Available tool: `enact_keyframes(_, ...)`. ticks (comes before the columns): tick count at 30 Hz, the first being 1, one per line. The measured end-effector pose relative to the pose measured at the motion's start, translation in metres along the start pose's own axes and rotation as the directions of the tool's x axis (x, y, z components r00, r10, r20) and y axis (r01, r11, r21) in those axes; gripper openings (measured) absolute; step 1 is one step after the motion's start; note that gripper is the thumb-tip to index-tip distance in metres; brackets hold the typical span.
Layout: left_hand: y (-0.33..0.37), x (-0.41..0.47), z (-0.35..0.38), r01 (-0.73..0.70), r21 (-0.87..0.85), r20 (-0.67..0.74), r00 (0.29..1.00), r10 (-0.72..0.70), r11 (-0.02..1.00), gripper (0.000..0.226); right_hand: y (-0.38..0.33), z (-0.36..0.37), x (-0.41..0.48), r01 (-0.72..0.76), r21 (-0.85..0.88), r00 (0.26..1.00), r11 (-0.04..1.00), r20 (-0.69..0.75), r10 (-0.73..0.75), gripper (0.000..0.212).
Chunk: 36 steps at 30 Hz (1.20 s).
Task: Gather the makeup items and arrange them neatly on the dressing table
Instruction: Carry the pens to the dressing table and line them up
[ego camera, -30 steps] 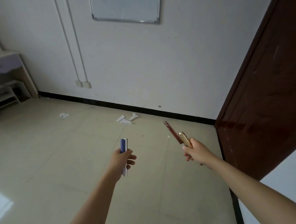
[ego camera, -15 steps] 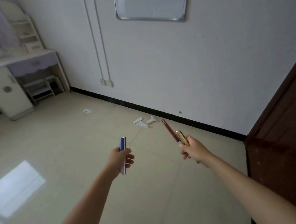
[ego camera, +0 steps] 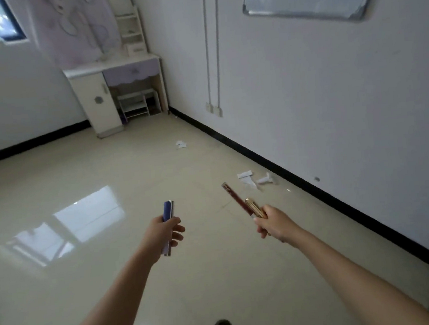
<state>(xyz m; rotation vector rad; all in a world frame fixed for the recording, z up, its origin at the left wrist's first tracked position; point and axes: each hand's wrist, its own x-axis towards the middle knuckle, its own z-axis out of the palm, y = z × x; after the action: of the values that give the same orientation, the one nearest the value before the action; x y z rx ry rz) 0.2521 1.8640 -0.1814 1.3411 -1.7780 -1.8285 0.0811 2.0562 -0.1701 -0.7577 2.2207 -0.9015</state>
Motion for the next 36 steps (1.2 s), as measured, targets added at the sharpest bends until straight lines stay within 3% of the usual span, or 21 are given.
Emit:
enact_keyframes(10,0.048,0.120,-0.032,-0.033,-0.167,-0.246,0.969,-0.009,0.985,0.008,-0.070,-0.019,0.168,0.167,-0.107,0.970,0.980,0.196,-0.144,0.007)
enact_keyframes(14,0.078,0.177,-0.010,-0.022,-0.222,-0.216,0.976,-0.027,0.975,0.007,-0.089,-0.044,0.225,0.198,-0.131,0.967,0.971,0.190,-0.171,0.007)
enact_keyframes(21,0.123,0.247,0.013,-0.006,-0.252,-0.184,0.982,-0.042,0.968,0.005,-0.113,-0.075,0.303,0.229,0.084,0.966,0.970,0.101,-0.237,0.012)
enact_keyframes(25,0.146,0.295,0.018,-0.006,-0.232,-0.198,0.979,-0.042,0.973,0.008,-0.121,-0.084,0.364,0.255,0.056,0.953,0.965,0.152,-0.261,0.003)
enact_keyframes(36,0.246,0.452,0.004,-0.046,-0.215,-0.330,0.944,-0.028,0.976,0.006,-0.180,-0.107,0.574,0.346,-0.009,0.901,0.938,0.284,-0.329,0.012)
